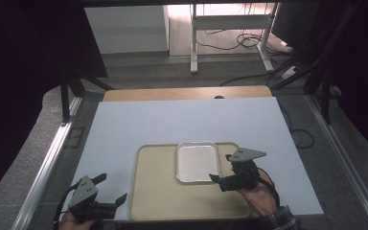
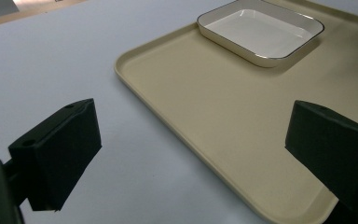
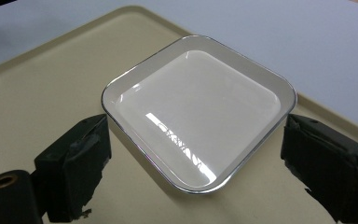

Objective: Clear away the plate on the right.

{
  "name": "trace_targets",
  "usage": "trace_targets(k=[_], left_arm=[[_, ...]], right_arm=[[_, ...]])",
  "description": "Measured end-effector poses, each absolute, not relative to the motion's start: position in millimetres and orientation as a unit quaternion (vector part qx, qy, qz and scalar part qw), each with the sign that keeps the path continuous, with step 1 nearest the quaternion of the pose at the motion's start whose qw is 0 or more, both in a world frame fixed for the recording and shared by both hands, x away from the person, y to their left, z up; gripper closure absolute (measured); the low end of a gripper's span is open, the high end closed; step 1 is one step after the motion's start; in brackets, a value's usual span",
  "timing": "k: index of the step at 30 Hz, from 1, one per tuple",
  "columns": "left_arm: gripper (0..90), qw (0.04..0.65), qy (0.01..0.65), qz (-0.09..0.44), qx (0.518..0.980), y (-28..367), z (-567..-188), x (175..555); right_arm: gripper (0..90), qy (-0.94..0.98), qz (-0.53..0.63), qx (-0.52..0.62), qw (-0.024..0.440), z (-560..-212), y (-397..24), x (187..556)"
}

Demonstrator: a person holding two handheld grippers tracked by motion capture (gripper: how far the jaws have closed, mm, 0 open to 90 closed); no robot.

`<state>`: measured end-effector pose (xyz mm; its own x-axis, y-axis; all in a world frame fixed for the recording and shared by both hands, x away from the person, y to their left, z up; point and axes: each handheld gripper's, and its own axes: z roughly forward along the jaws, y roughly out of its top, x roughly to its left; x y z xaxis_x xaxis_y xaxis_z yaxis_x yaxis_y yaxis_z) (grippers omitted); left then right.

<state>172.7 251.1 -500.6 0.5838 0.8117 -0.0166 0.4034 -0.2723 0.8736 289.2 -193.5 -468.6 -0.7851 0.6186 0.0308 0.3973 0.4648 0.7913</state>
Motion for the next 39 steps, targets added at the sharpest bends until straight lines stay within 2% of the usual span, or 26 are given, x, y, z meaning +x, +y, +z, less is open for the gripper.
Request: trace_targets(k=[39], left_arm=[[3.1,0.453,0.397,0.225,0.766,250.6,-500.6,172.7]], right_arm=[[3.2,0.838,0.398,0.320,0.192,-468.4,-238.9,266.6]])
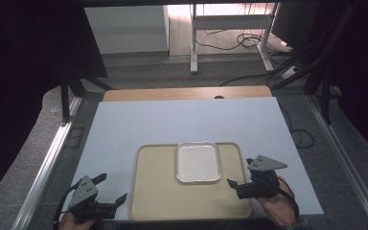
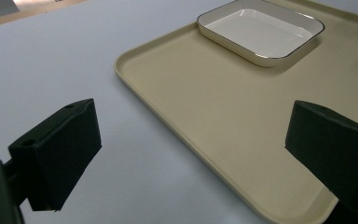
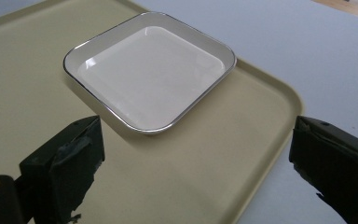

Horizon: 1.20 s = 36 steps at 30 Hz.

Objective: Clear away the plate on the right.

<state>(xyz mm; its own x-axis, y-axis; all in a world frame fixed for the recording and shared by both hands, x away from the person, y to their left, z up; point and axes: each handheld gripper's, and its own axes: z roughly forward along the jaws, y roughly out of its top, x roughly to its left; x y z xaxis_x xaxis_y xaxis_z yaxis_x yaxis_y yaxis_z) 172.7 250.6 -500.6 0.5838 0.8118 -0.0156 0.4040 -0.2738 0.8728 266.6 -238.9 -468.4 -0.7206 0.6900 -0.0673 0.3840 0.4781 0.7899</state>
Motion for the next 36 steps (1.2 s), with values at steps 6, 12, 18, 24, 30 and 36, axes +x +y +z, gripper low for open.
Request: trace_targets(k=[6,12,18,24,30,36], left_arm=[[3.1,0.453,0.397,0.225,0.766,250.6,-500.6,172.8],[3.1,0.453,0.397,0.226,0.766,250.6,-500.6,172.8],[3.1,0.453,0.398,0.225,0.766,250.6,-500.6,172.8],[3.1,0.452,0.398,0.226,0.766,250.4,-500.6,172.8],[3.1,0.452,0.398,0.225,0.765,250.5,-500.6,172.9],[3.1,0.451,0.398,0.226,0.766,250.3,-500.5,173.0]], right_arm=[[3.2,0.832,0.399,0.328,0.201,-467.8,-247.7,262.8],[3.2,0.828,0.399,0.336,0.205,-467.5,-255.6,259.3],[3.3,0.824,0.398,0.345,0.209,-469.1,-264.2,256.1],[3.3,0.820,0.394,0.353,0.218,-470.1,-272.8,252.2],[2.9,0.811,0.393,0.364,0.234,-468.2,-284.7,246.7],[2.9,0.803,0.391,0.376,0.245,-467.7,-298.5,240.9]])
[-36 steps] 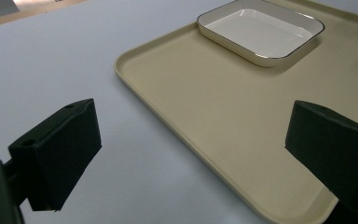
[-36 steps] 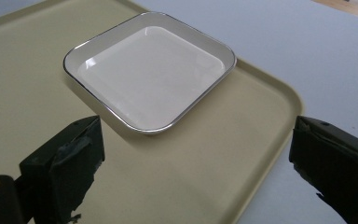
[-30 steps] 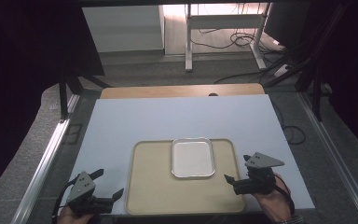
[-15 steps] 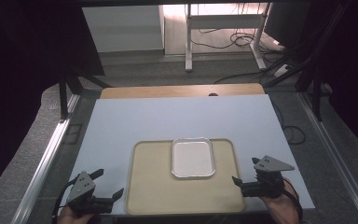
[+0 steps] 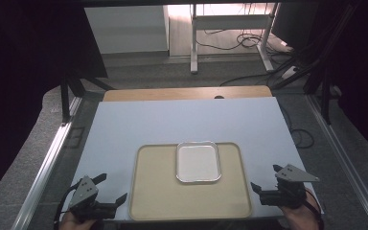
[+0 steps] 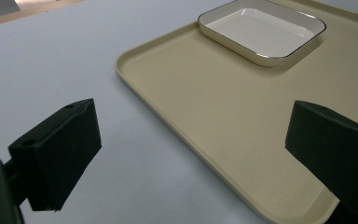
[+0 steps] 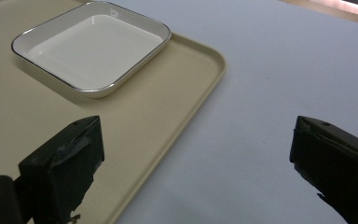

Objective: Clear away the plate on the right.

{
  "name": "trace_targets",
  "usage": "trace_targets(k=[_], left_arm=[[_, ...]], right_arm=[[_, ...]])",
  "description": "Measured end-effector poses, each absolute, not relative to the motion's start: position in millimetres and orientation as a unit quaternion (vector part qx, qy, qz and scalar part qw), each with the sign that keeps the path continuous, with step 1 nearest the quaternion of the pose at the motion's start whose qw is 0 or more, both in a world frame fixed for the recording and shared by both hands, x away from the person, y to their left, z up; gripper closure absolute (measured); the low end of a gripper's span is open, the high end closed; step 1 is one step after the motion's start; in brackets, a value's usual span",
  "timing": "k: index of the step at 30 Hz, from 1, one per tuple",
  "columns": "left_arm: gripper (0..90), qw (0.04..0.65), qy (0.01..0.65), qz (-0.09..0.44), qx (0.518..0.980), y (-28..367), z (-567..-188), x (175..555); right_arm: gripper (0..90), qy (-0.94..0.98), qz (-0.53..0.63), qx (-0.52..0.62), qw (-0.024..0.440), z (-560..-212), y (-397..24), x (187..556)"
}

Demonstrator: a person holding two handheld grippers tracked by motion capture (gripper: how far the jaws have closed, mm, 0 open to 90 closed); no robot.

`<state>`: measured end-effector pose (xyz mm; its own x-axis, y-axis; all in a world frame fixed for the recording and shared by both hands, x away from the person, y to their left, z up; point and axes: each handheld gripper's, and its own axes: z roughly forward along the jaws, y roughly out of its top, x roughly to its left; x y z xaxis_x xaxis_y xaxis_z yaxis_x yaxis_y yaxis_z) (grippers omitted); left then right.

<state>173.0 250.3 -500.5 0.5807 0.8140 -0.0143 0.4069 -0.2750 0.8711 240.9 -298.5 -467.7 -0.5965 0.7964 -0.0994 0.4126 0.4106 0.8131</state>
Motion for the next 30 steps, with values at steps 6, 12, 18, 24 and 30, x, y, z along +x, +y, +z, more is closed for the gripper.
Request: trace_targets(k=[6,12,18,24,30], left_arm=[[3.1,0.451,0.399,0.225,0.766,250.4,-500.6,173.1],[3.1,0.451,0.399,0.225,0.766,250.4,-500.6,173.1],[3.1,0.452,0.399,0.225,0.765,250.5,-500.6,173.1],[3.1,0.451,0.399,0.225,0.765,250.4,-500.6,173.0],[3.1,0.452,0.400,0.225,0.765,250.7,-500.5,173.2]], right_arm=[[2.9,0.798,0.389,0.385,0.251,-468.5,-309.5,235.6],[2.9,0.795,0.386,0.393,0.253,-472.3,-316.9,231.2],[2.9,0.795,0.378,0.402,0.252,-478.7,-323.1,228.5],[2.9,0.796,0.371,0.409,0.246,-484.7,-326.7,228.5],[2.9,0.798,0.368,0.409,0.245,-486.1,-325.8,229.4]])
